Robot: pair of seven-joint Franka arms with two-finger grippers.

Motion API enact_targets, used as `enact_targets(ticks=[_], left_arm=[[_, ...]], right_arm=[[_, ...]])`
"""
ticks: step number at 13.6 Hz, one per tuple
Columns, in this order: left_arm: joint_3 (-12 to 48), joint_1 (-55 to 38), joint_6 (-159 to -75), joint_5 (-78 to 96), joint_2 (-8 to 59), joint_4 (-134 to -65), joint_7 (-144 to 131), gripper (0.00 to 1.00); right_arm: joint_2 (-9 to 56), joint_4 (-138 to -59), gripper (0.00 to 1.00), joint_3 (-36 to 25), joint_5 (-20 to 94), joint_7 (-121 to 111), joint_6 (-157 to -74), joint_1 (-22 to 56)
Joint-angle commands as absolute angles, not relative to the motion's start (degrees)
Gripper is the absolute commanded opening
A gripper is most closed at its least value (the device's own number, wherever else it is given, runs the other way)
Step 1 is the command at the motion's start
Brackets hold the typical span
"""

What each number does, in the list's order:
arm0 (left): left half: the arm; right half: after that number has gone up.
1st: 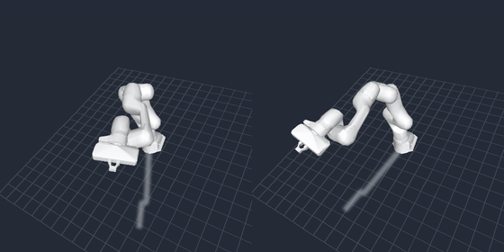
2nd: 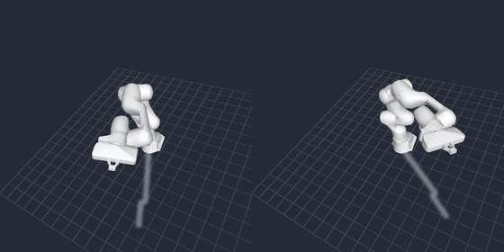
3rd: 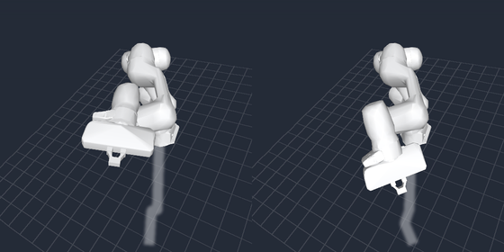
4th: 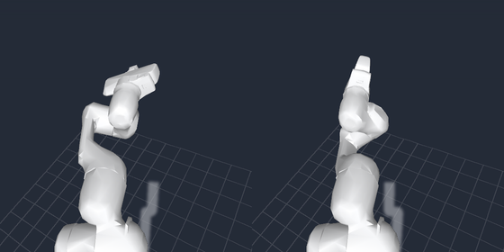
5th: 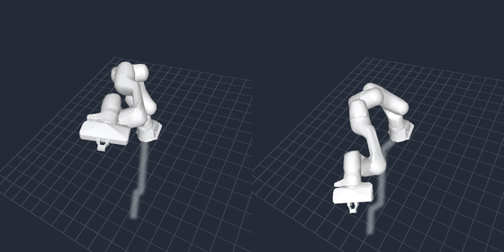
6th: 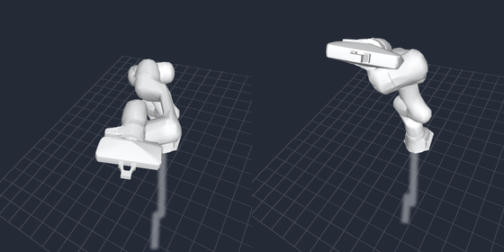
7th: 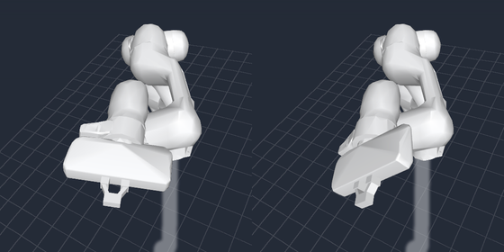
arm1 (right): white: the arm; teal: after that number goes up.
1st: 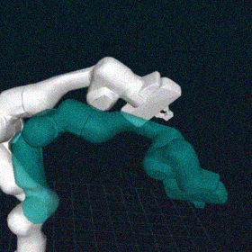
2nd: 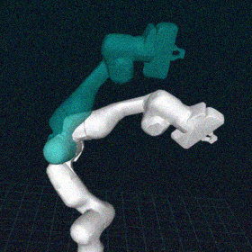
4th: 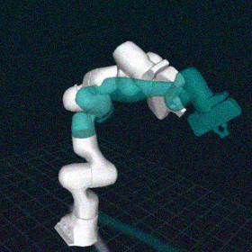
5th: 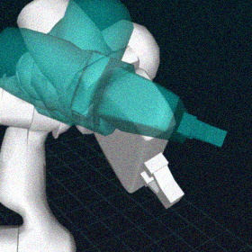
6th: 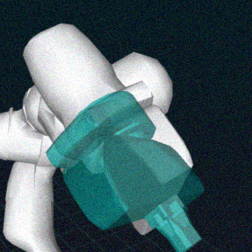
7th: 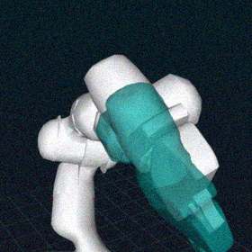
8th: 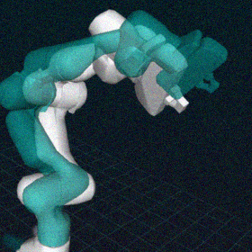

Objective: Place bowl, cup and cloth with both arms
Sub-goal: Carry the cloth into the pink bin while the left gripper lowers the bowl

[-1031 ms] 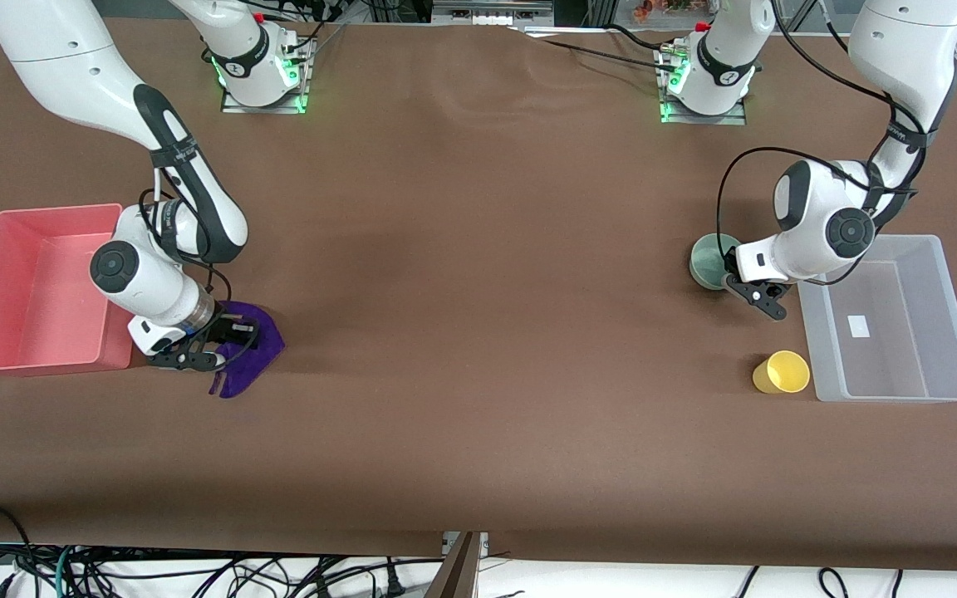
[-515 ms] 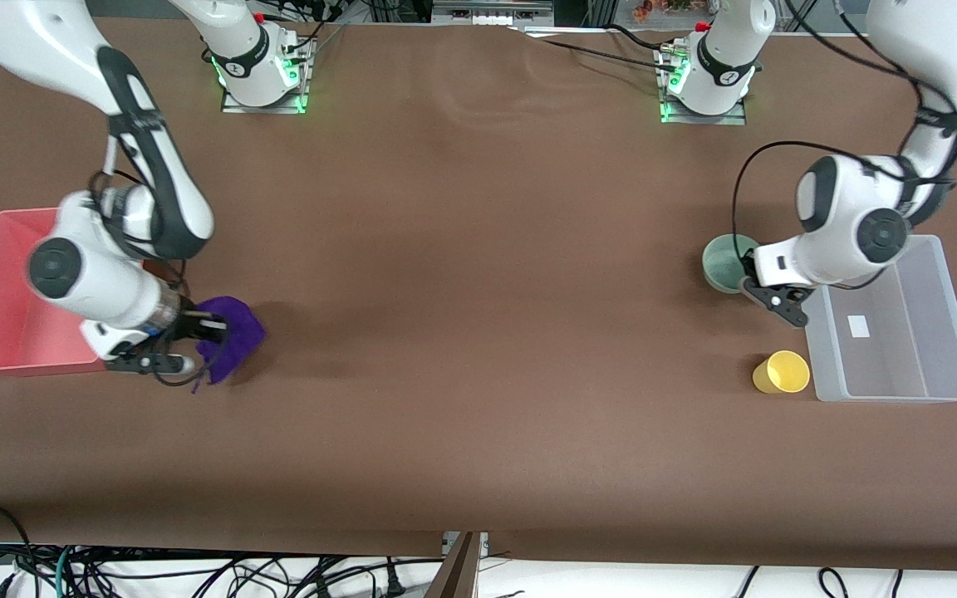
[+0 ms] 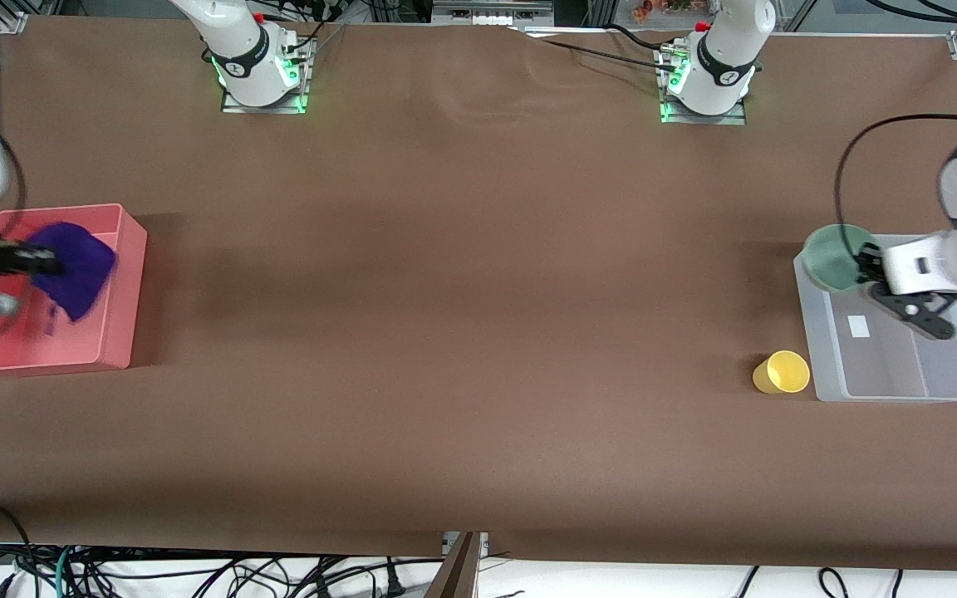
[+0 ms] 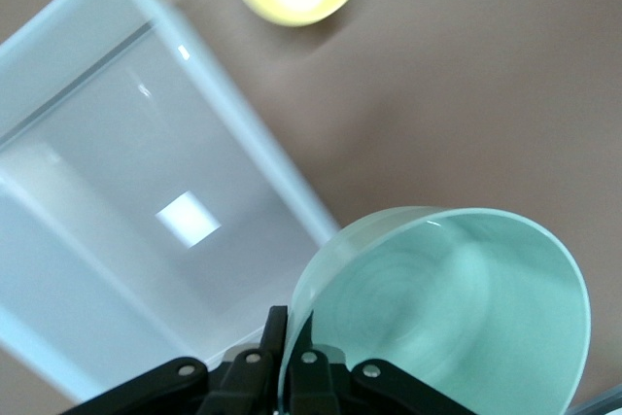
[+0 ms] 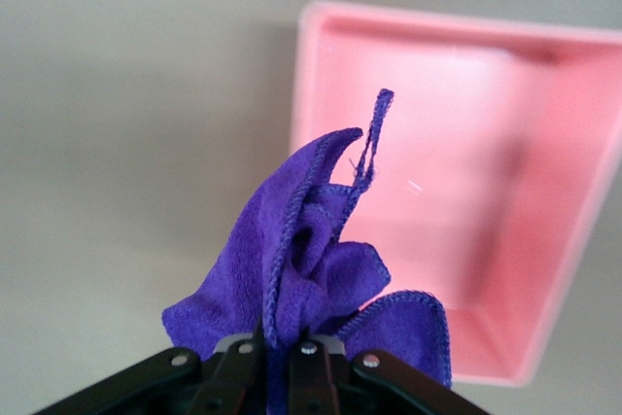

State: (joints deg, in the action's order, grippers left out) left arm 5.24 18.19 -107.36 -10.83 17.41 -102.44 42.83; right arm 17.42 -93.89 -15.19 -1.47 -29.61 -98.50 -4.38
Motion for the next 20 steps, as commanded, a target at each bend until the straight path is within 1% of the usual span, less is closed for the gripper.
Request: enact_targets(ticks=[1,3,6,7,8,9,10,12,13,14,15,16,17,19,20], left_arm=[[5.7,22.6,-108.5,-12.6,24.2,-97.4,48.0,0.0],[5.7,25.8,-114.1,-12.7,28.5,-97.5,51.2,0.0],[5.8,29.9,-121.7,-11.8,34.1,-97.6,56.6,0.0],[5.8,30.2,-122.8,-11.7,34.8,-97.6,56.8,0.0],[5.9,30.3,-123.0,-11.5,35.3,-97.6,56.9,0.0],[5.9,30.2,-123.1,-11.5,35.5,-97.5,56.8,0.24],[5.9,30.3,-123.1,-11.3,35.6,-97.6,56.8,0.99],[6.3,30.8,-122.1,-11.3,34.8,-97.6,56.9,1.0],[6.5,30.5,-121.0,-11.3,33.5,-97.4,57.0,1.0],[7.2,30.2,-119.8,-11.3,31.7,-97.2,57.0,1.0],[8.9,30.1,-118.1,-11.3,29.2,-97.2,56.3,1.0],[11.1,30.1,-116.3,-11.4,27.4,-97.0,55.6,1.0],[12.6,30.1,-115.1,-11.4,26.2,-96.0,54.2,1.0],[16.4,29.6,-114.6,-12.3,26.6,-93.0,54.7,1.0],[17.6,27.7,-114.7,-12.8,27.5,-91.6,56.4,1.0]], right_arm=[[17.8,-96.6,0.0,-20.8,-1.2,-37.3,-99.0,-5.0],[18.6,-102.1,0.0,-21.8,-1.2,-37.6,-103.9,-6.5],[20.1,-112.4,0.0,-22.1,-0.6,-38.2,-120.1,-7.1],[21.3,-113.7,0.0,-22.1,-0.6,-38.3,-124.1,-7.0],[22.5,-113.8,0.0,-22.1,-0.5,-38.3,-125.8,-7.0],[23.6,-113.8,0.0,-22.0,0.2,-38.2,-126.8,-6.8],[24.6,-113.8,0.0,-21.8,2.4,-38.2,-128.2,-6.5],[26.0,-113.8,0.0,-21.4,4.5,-38.2,-129.0,-5.9],[26.5,-113.8,0.1,-21.1,5.9,-38.1,-128.7,-5.8],[26.4,-113.6,0.86,-20.9,6.6,-38.1,-128.4,-5.8],[25.6,-112.9,1.0,-20.9,6.7,-38.2,-128.1,-5.9],[24.0,-111.3,1.0,-20.9,6.8,-38.1,-126.6,-5.9],[23.1,-108.2,1.0,-20.9,7.0,-38.1,-123.1,-5.9],[22.7,-98.2,1.0,-20.9,7.0,-37.9,-112.9,-5.9],[22.6,-93.7,1.0,-20.8,6.9,-37.9,-109.1,-5.9]])
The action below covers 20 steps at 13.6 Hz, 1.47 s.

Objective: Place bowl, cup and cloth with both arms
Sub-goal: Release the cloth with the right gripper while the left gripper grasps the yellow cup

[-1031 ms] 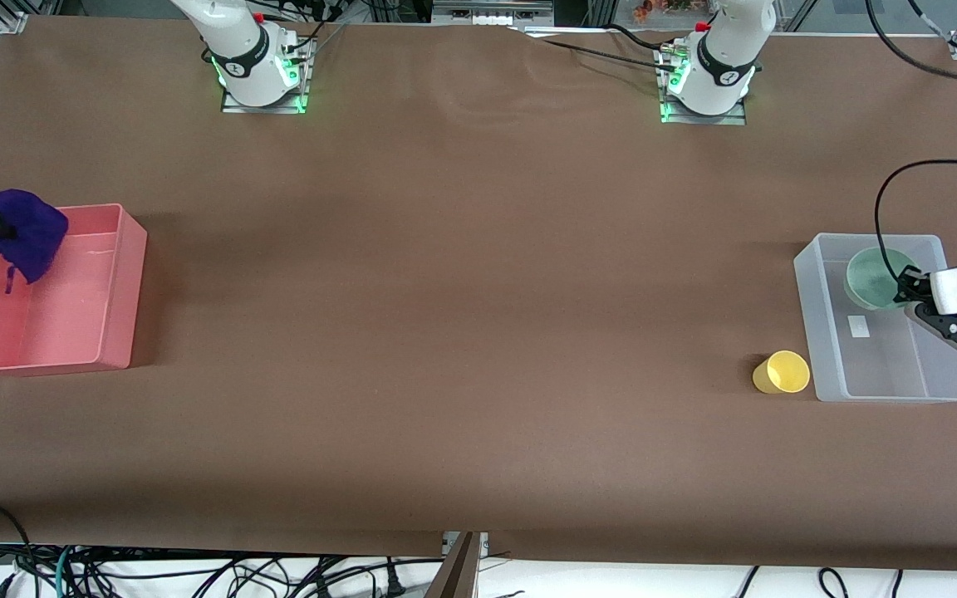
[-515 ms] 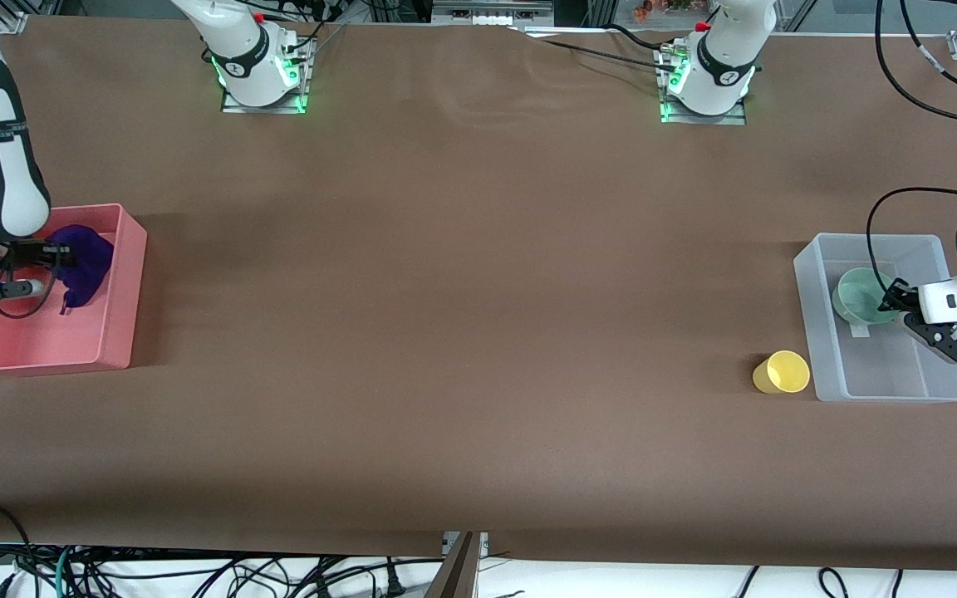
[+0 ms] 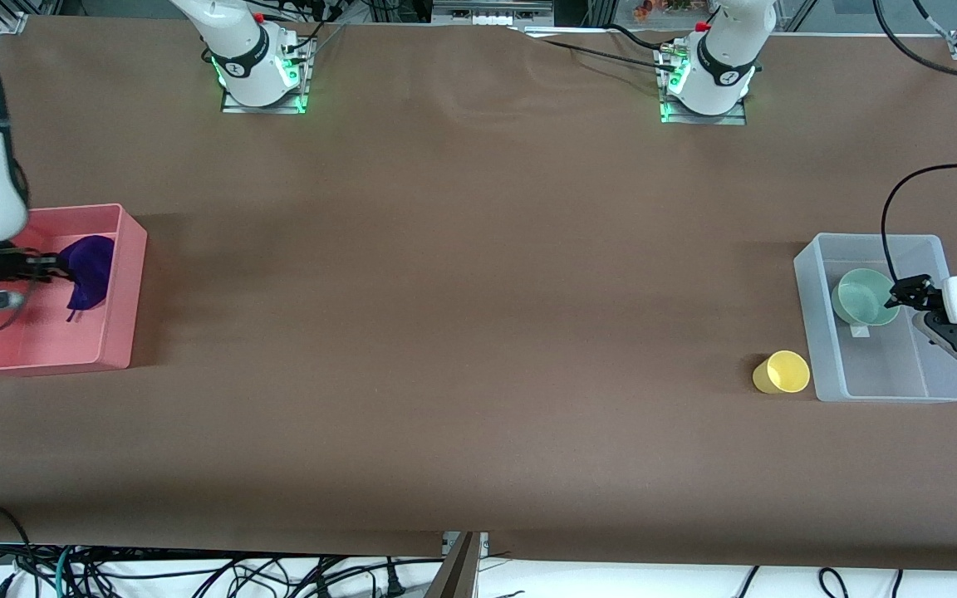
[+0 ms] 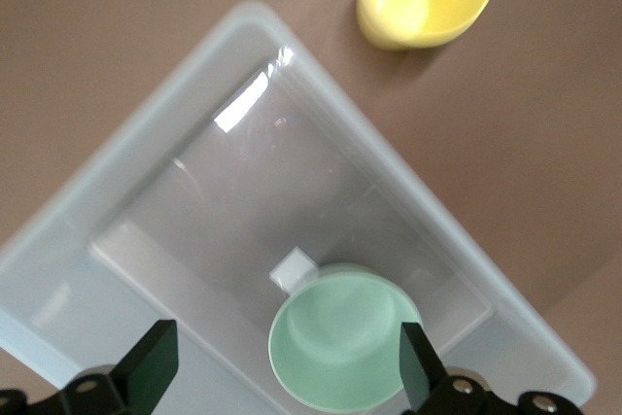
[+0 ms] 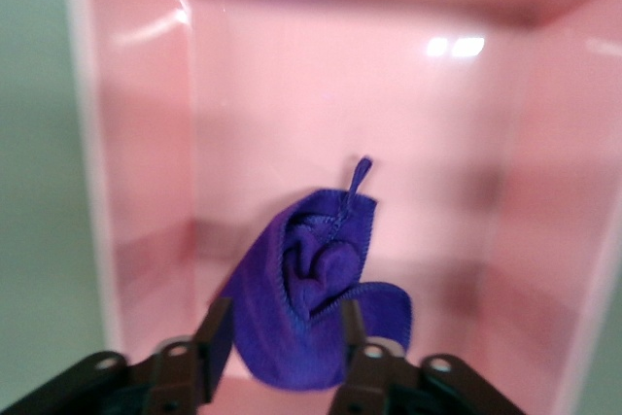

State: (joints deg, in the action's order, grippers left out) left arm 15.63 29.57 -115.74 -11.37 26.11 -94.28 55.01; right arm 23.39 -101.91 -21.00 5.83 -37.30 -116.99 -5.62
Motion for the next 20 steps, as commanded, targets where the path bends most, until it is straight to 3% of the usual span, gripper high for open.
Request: enact_targets(ticks=[1,4,8,12,13,16,17,20], left_arm=[[17.6,24.8,-114.9,-13.5,28.5,-89.8,57.7,1.0],[17.6,20.6,-116.7,-17.3,34.1,-86.1,58.6,1.0],[17.6,20.7,-129.0,-17.5,40.9,-85.5,60.1,1.0],[17.7,20.5,-131.7,-16.4,44.7,-85.9,59.3,0.98],[17.7,20.4,-131.7,-15.2,45.6,-86.1,59.8,0.87],[17.7,20.5,-131.5,-14.9,45.7,-86.2,60.0,0.09],[17.7,20.5,-131.4,-14.9,45.6,-86.2,60.0,0.0],[17.9,20.5,-131.0,-14.8,45.1,-86.0,59.9,0.0]], right_arm=[[22.1,-90.0,1.0,-20.0,6.9,-37.7,-105.7,-5.8],[18.8,-86.0,1.0,-15.0,6.9,-35.2,-101.5,-5.8],[14.5,-86.2,1.0,-7.4,5.8,-21.0,-98.3,-5.6],[10.4,-86.2,1.0,0.8,0.4,-5.7,-92.8,-4.7],[9.4,-86.4,1.0,2.3,-0.2,-5.7,-91.9,-4.7],[8.0,-87.5,1.0,4.5,-6.1,-6.2,-90.4,-4.7],[6.9,-87.5,1.0,4.5,-6.3,-6.2,-91.0,-4.7],[4.3,-88.2,1.0,4.9,-6.9,-6.2,-91.1,-4.7]])
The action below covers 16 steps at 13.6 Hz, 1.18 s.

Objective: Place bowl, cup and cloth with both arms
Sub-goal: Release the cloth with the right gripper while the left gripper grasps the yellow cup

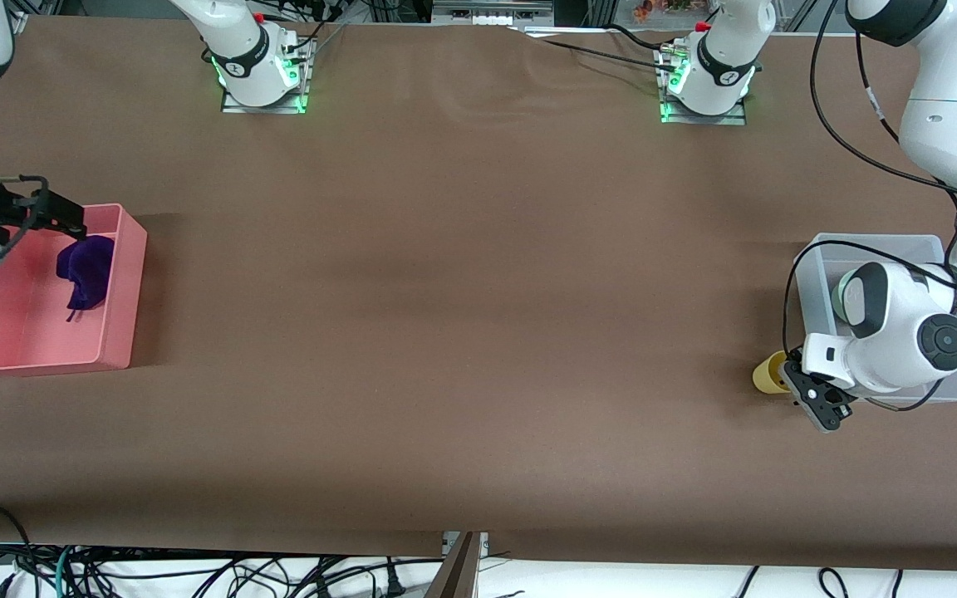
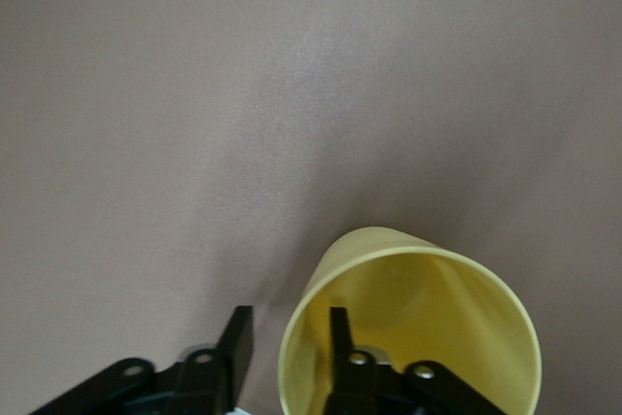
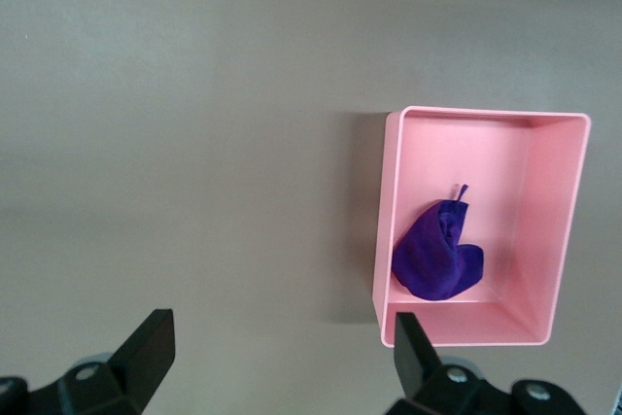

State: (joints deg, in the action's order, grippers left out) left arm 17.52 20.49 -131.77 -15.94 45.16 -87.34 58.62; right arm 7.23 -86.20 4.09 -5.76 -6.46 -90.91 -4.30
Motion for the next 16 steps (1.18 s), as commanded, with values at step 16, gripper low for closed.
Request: enact_targets(ticks=[16], left_arm=[[20.0,36.0,-99.0,-21.2,31.8,-89.0,64.0,0.0]], right_arm=[[4.5,-86.4,1.0,4.2,-1.5,0.3,-87.6,-4.7]])
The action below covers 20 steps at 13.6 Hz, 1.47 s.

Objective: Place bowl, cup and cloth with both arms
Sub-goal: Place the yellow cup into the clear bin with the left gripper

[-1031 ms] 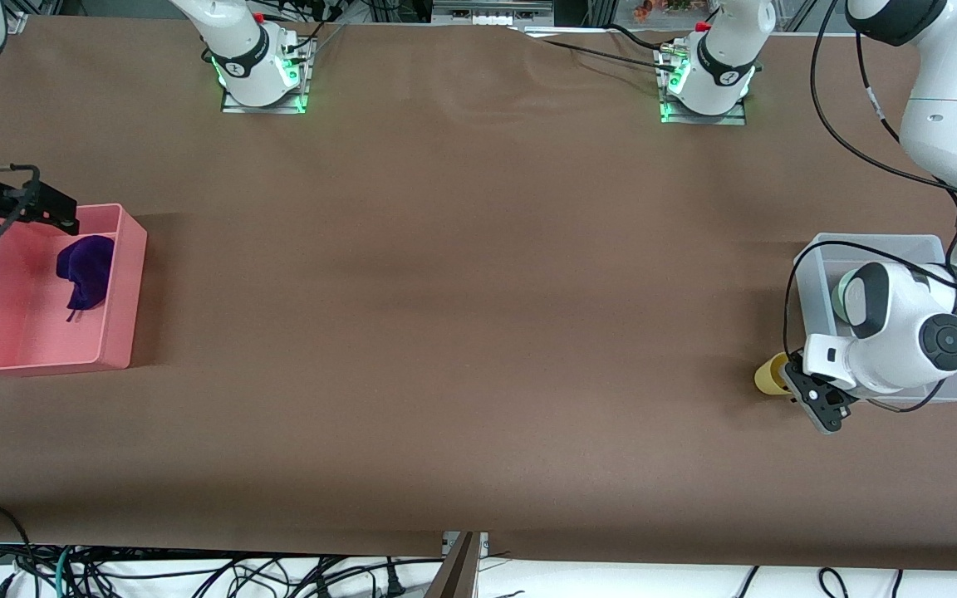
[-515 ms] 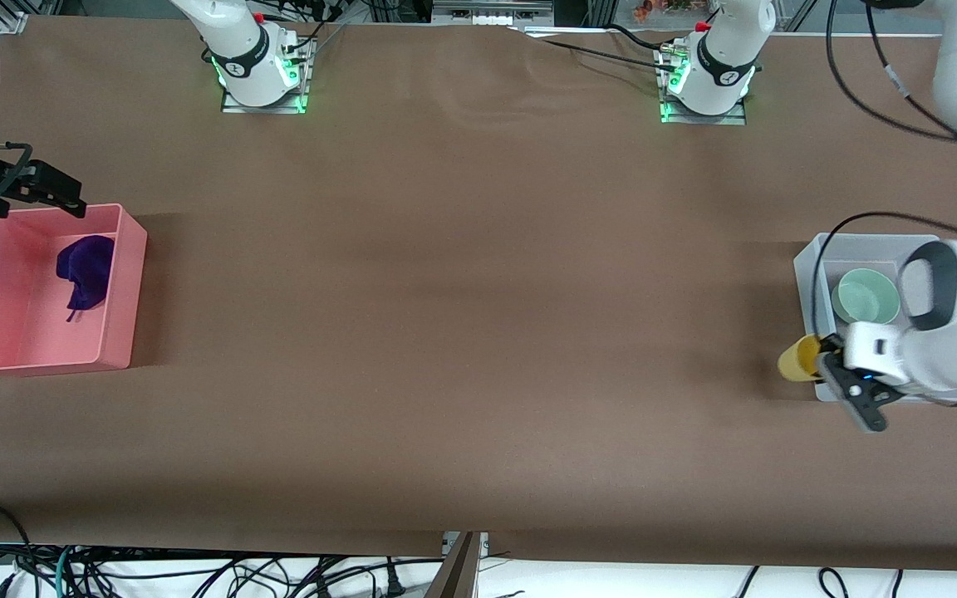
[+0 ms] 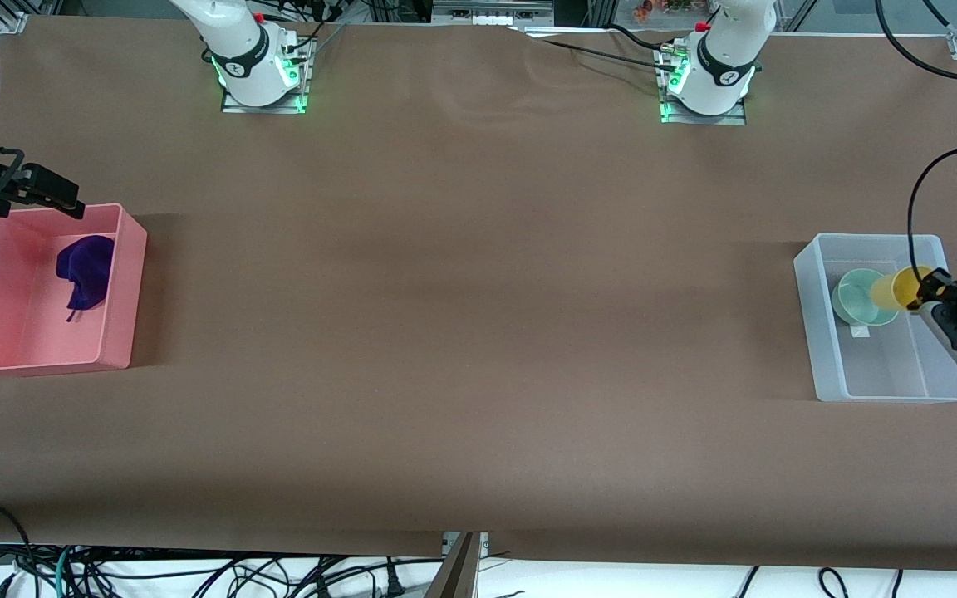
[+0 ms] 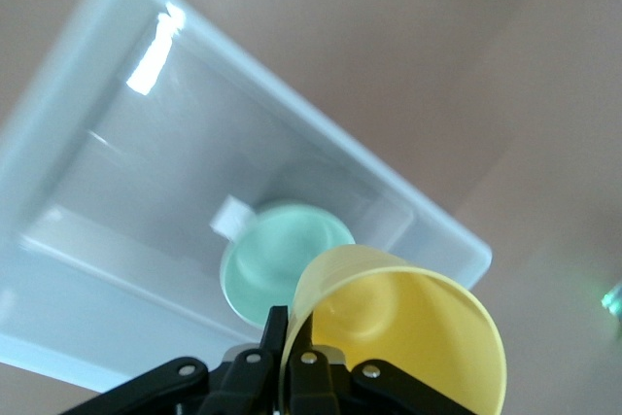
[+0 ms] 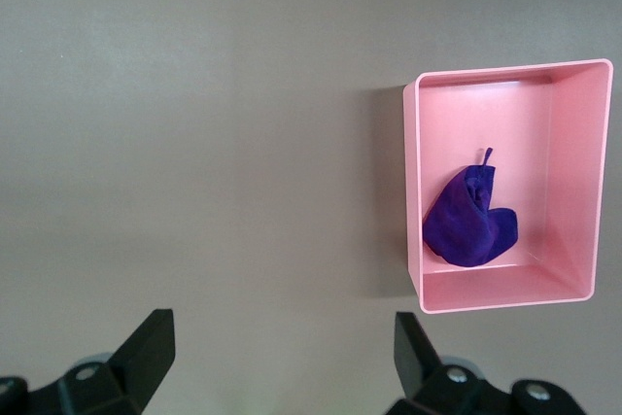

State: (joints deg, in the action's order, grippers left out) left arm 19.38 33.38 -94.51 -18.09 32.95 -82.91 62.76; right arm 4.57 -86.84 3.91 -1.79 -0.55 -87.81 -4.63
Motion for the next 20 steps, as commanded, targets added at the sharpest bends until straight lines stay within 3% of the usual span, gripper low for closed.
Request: enact_targets(ticks=[1,7,11,12,14,20], left_arm=[[20.1,37.6,-102.9,-23.0,31.8,-91.6,64.3,0.0],[20.4,40.8,-114.3,-23.0,32.0,-99.7,67.1,0.0],[20.4,40.9,-118.0,-22.8,32.7,-100.8,69.6,0.0],[20.4,41.2,-118.1,-22.8,32.6,-101.2,69.6,0.19],[20.6,41.3,-118.0,-22.4,32.2,-101.0,69.9,1.0],[23.7,40.9,-107.2,-13.6,21.3,-99.6,66.5,1.0]], right_arm=[[4.6,-86.4,1.0,4.2,-1.7,0.3,-88.0,-4.7],[5.0,-86.1,1.0,4.4,-2.9,0.1,-88.0,-4.7],[5.0,-86.1,1.0,4.4,-2.8,0.1,-88.0,-4.7],[5.0,-86.0,1.0,4.4,-2.8,0.1,-88.0,-4.7],[5.0,-86.0,1.0,4.4,-2.8,-0.1,-88.0,-4.7],[5.2,-86.0,1.0,4.3,-2.8,-0.1,-88.0,-4.7]])
